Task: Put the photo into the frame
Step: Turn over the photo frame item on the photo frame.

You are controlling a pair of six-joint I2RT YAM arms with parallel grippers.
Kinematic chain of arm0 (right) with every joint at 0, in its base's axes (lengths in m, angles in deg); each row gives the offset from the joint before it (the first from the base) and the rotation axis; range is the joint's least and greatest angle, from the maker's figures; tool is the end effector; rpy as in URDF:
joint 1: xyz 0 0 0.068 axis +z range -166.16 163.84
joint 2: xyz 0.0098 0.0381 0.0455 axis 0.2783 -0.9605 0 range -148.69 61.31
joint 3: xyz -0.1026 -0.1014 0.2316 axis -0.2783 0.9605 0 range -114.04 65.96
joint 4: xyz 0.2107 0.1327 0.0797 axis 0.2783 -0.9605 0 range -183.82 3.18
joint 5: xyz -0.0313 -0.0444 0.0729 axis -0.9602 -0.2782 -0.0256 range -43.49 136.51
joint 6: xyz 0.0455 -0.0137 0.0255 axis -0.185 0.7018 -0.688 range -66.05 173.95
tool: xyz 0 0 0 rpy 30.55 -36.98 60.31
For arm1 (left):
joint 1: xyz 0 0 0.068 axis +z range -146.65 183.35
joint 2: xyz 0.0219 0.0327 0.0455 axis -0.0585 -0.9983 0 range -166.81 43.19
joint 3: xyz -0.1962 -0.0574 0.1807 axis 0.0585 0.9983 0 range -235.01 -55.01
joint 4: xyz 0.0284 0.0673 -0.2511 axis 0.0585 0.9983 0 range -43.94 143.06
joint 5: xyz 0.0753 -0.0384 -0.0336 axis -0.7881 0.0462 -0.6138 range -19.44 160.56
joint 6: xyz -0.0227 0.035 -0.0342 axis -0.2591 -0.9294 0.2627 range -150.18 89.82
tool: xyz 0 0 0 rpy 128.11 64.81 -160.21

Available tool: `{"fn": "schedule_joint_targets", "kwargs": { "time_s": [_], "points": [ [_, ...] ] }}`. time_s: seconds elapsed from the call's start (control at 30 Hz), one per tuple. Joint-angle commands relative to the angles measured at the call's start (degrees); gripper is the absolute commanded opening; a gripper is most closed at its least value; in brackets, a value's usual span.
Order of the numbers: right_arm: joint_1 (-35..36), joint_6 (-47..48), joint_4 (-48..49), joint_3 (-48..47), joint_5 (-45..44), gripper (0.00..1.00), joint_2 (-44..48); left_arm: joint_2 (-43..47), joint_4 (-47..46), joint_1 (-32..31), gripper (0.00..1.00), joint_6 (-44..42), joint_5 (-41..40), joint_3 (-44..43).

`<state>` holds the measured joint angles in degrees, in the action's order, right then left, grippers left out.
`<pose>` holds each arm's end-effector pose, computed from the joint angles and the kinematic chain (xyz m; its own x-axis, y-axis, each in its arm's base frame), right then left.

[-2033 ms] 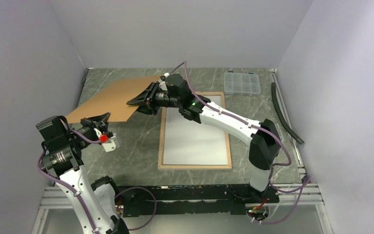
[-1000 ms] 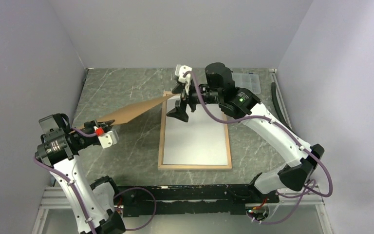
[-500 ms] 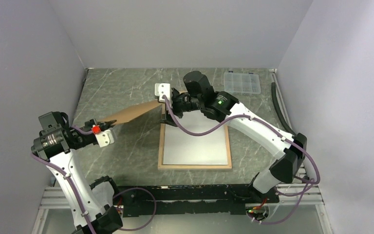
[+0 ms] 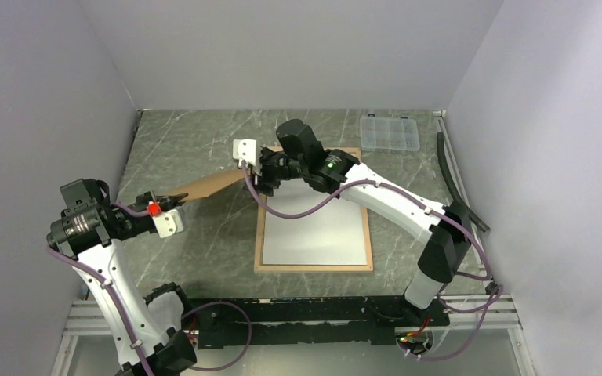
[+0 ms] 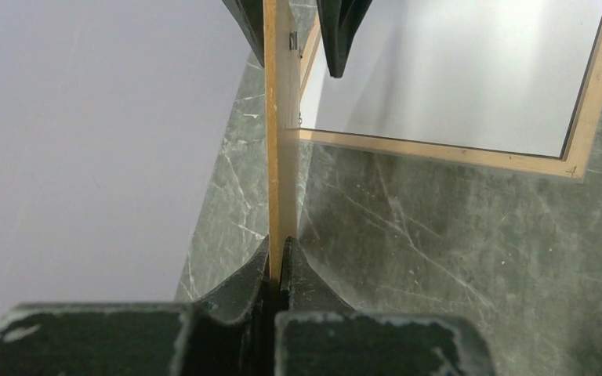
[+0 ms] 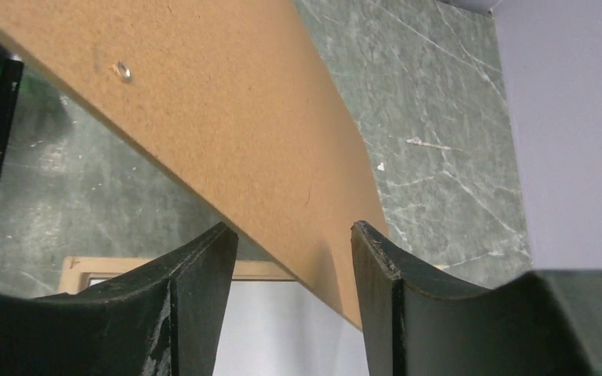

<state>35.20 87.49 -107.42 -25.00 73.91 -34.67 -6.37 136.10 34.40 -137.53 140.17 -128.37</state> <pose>0.2321 0.3163 0.3688 0.3011 -0.4088 -0.8615 -0.9432 0.0054 -0.3322 0.0888 0.0145 0.3891 0.3711 0.6116 -0.6987 0.7055 0.3035 0.6404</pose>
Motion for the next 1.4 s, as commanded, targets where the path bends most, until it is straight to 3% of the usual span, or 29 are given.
{"fn": "schedule_joint_targets", "kwargs": {
  "time_s": [0.0, 0.3, 0.37, 0.4, 0.43, 0.53, 0.57, 0.67, 0.9, 1.07, 1.37],
  "points": [
    [2.0, 1.7, 5.6, -2.5, -3.5, 0.54, -1.2, -0.2, 2.9, 0.0, 0.03, -8.1, 6.7, -3.0],
    [2.2, -0.7, 9.3, -0.3, -5.1, 0.16, 0.0, 0.3, -0.5, 0.0, 0.03, -6.1, 6.9, -1.8],
    [2.2, -1.1, 10.0, 0.3, -5.4, 0.05, 0.8, 0.9, -4.0, 0.0, 0.08, -2.5, 7.3, -1.3],
    [2.3, -1.3, 10.2, 0.5, -5.5, 0.0, 1.1, 1.4, -6.6, 0.0, 0.15, 0.0, 7.6, -0.8],
    [2.2, -1.6, 10.3, 0.5, -5.3, 0.0, 1.4, 1.9, -9.1, 0.0, 0.3, 2.6, 8.0, -0.2],
    [2.3, -3.2, 11.0, 0.3, -4.7, 0.0, 1.7, 4.2, -18.0, 0.0, 0.91, 10.9, 8.6, 2.0],
    [2.3, -3.9, 11.4, 0.2, -4.6, 0.0, 1.8, 4.9, -21.5, 0.0, 0.94, 14.4, 8.6, 2.7],
    [2.3, -6.8, 13.6, -0.5, -4.7, 0.0, 1.8, 6.0, -31.9, 0.0, 0.94, 25.8, 7.8, 3.7],
    [1.8, -19.3, 16.0, -8.1, -9.7, 0.0, -0.9, 1.7, -53.0, 0.1, 0.94, 65.2, -1.2, 0.4],
    [0.2, -28.6, 7.6, -17.0, -12.9, 0.0, -3.7, -2.4, -59.4, 0.0, 0.94, 84.5, -8.6, -5.0],
    [-10.8, -51.0, 12.5, -12.2, -0.3, 0.0, -0.2, -8.0, -60.8, 0.1, 0.94, 105.7, -30.0, -16.5]
  ]
}}
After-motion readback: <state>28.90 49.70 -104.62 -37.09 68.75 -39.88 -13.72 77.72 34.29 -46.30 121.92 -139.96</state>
